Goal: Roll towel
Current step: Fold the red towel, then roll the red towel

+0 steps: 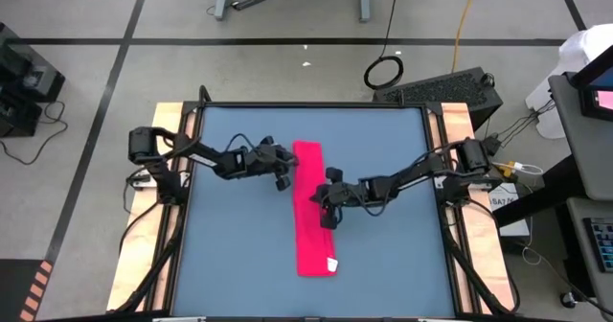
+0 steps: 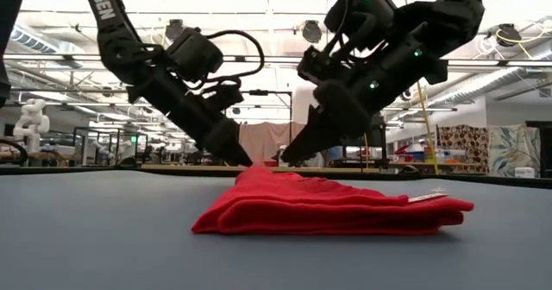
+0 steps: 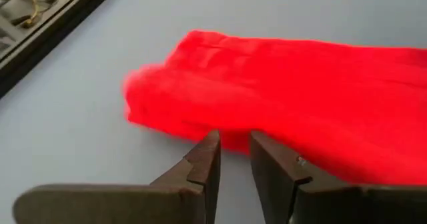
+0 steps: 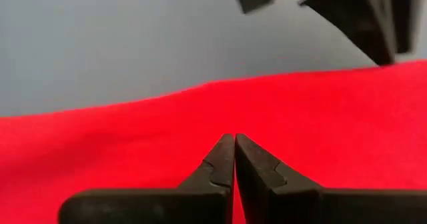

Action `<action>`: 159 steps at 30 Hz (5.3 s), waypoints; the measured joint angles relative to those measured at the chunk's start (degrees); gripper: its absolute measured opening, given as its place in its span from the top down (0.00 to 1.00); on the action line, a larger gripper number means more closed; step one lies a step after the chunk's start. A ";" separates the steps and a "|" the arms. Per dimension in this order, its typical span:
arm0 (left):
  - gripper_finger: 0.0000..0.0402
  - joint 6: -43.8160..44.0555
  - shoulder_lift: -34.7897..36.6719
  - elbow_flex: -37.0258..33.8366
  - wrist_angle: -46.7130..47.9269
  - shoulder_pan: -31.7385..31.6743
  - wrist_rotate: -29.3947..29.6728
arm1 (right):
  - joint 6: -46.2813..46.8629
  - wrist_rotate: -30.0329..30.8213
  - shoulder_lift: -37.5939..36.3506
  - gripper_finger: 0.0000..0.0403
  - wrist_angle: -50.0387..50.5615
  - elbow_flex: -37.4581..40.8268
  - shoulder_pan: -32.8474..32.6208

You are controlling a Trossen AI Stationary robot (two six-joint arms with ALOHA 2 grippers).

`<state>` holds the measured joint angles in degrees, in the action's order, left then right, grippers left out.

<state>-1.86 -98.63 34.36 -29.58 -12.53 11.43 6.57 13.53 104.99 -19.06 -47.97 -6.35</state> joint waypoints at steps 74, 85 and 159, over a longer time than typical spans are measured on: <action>0.81 10.36 5.95 0.80 -3.59 34.46 5.51 | 11.06 22.00 -12.85 0.98 10.36 4.55 -28.36; 0.99 10.01 5.95 0.80 -1.41 27.53 4.04 | 7.26 21.14 -12.85 0.98 1.02 12.90 -21.82; 0.60 4.43 -4.90 16.81 0.70 44.31 12.33 | 12.65 3.16 -17.35 0.98 -6.19 18.45 -21.08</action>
<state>2.57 -103.53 51.17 -28.88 31.78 23.77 19.22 16.69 87.64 -25.25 -29.52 -27.44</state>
